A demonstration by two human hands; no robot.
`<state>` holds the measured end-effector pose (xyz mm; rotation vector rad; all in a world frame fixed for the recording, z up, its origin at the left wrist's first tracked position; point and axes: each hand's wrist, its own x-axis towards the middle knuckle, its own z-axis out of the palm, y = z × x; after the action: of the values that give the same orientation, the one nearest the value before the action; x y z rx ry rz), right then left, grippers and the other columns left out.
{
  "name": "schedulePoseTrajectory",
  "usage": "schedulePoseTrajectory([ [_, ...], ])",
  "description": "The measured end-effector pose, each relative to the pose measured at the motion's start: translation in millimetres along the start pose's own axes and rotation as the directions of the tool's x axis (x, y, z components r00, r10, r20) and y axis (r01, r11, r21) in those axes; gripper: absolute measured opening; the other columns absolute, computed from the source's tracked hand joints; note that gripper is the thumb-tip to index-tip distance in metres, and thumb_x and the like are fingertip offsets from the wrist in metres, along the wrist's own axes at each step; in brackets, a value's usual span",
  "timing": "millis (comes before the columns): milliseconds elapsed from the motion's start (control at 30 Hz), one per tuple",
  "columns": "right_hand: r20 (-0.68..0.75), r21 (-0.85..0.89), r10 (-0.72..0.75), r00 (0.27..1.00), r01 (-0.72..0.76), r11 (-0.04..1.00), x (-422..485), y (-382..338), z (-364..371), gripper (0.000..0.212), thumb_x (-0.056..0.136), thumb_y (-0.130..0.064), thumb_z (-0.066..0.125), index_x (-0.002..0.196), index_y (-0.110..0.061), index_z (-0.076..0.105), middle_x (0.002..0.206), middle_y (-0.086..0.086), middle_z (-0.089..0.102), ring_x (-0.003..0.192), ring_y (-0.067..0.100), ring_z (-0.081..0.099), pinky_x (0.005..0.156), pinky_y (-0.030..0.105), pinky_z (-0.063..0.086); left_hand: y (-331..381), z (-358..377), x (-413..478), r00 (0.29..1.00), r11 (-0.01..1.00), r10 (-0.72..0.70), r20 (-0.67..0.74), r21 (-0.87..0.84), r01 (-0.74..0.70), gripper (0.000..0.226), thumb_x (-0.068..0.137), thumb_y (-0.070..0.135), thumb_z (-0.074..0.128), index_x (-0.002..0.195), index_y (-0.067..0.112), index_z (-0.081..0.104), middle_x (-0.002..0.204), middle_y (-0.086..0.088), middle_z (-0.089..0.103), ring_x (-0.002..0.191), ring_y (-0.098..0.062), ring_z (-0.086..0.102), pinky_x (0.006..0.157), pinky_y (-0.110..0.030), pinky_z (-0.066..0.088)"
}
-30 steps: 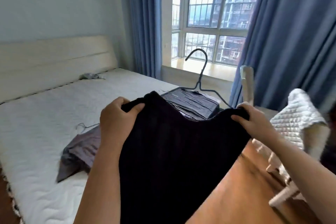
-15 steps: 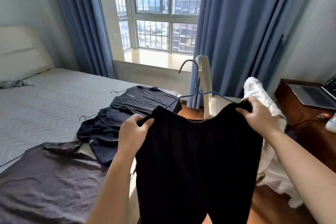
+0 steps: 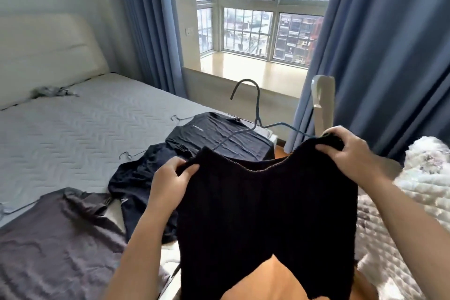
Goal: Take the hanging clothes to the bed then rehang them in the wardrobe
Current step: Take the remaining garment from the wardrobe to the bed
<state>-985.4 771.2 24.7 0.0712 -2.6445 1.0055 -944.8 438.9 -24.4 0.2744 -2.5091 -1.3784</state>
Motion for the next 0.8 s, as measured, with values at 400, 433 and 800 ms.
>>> schedulePoseTrajectory([
  [400, 0.165, 0.270, -0.414, 0.895, 0.363, 0.892, 250.1, -57.3, 95.5, 0.027, 0.077, -0.018, 0.070, 0.101, -0.010, 0.061, 0.090, -0.003, 0.058, 0.087, 0.015, 0.051, 0.068, 0.013, 0.028, 48.1, -24.9, 108.8, 0.781, 0.985, -0.048, -0.623, 0.098, 0.139, 0.021, 0.084, 0.029, 0.063, 0.079, 0.010, 0.055, 0.065, 0.006, 0.051, 0.061, -0.008, 0.047, 0.054, -0.019, 0.035],
  [433, 0.186, 0.293, -0.443, 0.877, 0.381, 0.877, 261.3, -69.5, 109.9, 0.028, 0.077, -0.019, 0.070, 0.102, -0.010, 0.061, 0.091, -0.002, 0.058, 0.087, 0.014, 0.051, 0.070, 0.014, 0.029, 45.7, -35.2, 114.0, 0.758, 0.980, -0.051, -0.651, 0.113, 0.164, 0.022, 0.084, 0.030, 0.063, 0.079, 0.010, 0.055, 0.065, 0.006, 0.051, 0.061, -0.007, 0.046, 0.054, -0.020, 0.035],
  [800, 0.263, 0.485, -0.598, 0.757, 0.432, 0.761, 344.3, -224.6, 252.8, 0.026, 0.079, -0.020, 0.069, 0.102, -0.012, 0.060, 0.090, -0.002, 0.058, 0.086, 0.015, 0.052, 0.077, 0.024, 0.035, -12.5, -146.3, 199.9, 0.546, 0.961, -0.086, -0.834, 0.074, 0.265, 0.026, 0.084, 0.033, 0.061, 0.084, 0.007, 0.058, 0.076, -0.005, 0.059, 0.073, -0.021, 0.054, 0.064, -0.031, 0.041],
])
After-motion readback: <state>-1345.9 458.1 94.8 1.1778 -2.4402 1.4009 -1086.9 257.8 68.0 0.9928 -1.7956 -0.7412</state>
